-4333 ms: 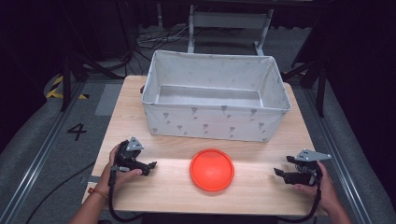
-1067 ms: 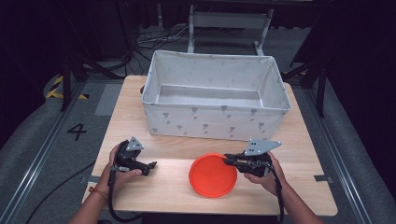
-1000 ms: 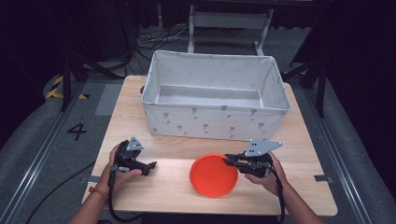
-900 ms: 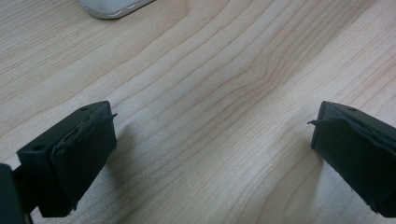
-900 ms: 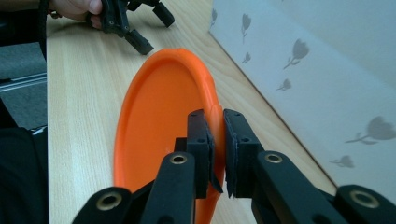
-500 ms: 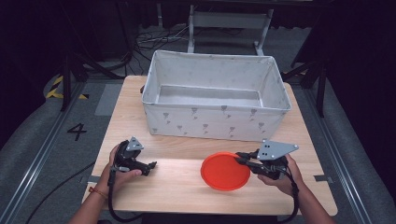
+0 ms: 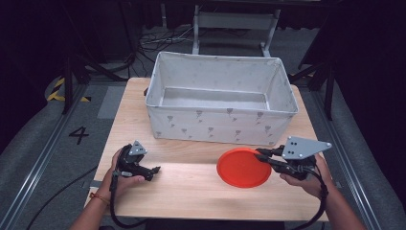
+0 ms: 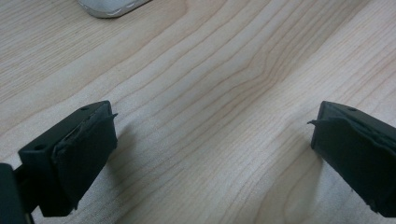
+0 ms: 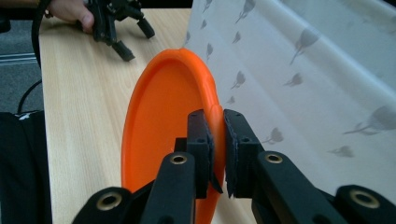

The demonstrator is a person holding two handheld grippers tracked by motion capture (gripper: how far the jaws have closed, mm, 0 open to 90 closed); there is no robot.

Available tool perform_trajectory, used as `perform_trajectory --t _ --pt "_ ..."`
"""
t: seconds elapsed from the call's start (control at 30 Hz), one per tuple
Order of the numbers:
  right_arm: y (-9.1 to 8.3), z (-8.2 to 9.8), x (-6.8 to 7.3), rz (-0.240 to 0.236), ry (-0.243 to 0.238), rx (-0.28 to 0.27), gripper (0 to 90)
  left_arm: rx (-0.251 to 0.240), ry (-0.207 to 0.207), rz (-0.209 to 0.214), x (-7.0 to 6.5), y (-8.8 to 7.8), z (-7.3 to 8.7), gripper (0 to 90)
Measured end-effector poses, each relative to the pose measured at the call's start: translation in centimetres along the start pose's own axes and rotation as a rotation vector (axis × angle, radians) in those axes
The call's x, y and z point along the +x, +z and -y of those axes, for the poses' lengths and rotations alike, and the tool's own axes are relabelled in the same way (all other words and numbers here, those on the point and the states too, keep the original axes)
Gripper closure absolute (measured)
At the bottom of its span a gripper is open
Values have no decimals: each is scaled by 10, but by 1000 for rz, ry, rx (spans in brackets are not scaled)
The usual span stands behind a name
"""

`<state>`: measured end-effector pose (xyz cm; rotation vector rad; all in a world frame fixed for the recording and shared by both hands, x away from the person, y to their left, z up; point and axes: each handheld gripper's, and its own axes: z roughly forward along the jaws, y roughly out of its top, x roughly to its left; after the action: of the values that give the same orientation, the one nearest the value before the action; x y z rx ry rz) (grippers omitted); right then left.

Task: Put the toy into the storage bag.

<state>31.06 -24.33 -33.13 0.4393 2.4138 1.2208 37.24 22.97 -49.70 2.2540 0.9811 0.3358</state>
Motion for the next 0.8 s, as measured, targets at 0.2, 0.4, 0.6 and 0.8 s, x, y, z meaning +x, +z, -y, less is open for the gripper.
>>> perform_trajectory --t 0.2,0.4,0.6,0.8 --pt "-19 -16 -5 32 -26 -13 823 2 4 -2 0 -1 0 8" --pt "-36 -32 -13 79 -35 -23 823 2 3 -2 0 -1 0 8" --pt "-50 -48 -22 128 -49 -48 823 2 4 -2 0 -1 0 8" --pt "-57 -66 -33 149 -48 -54 823 1 3 -4 0 -1 0 8"
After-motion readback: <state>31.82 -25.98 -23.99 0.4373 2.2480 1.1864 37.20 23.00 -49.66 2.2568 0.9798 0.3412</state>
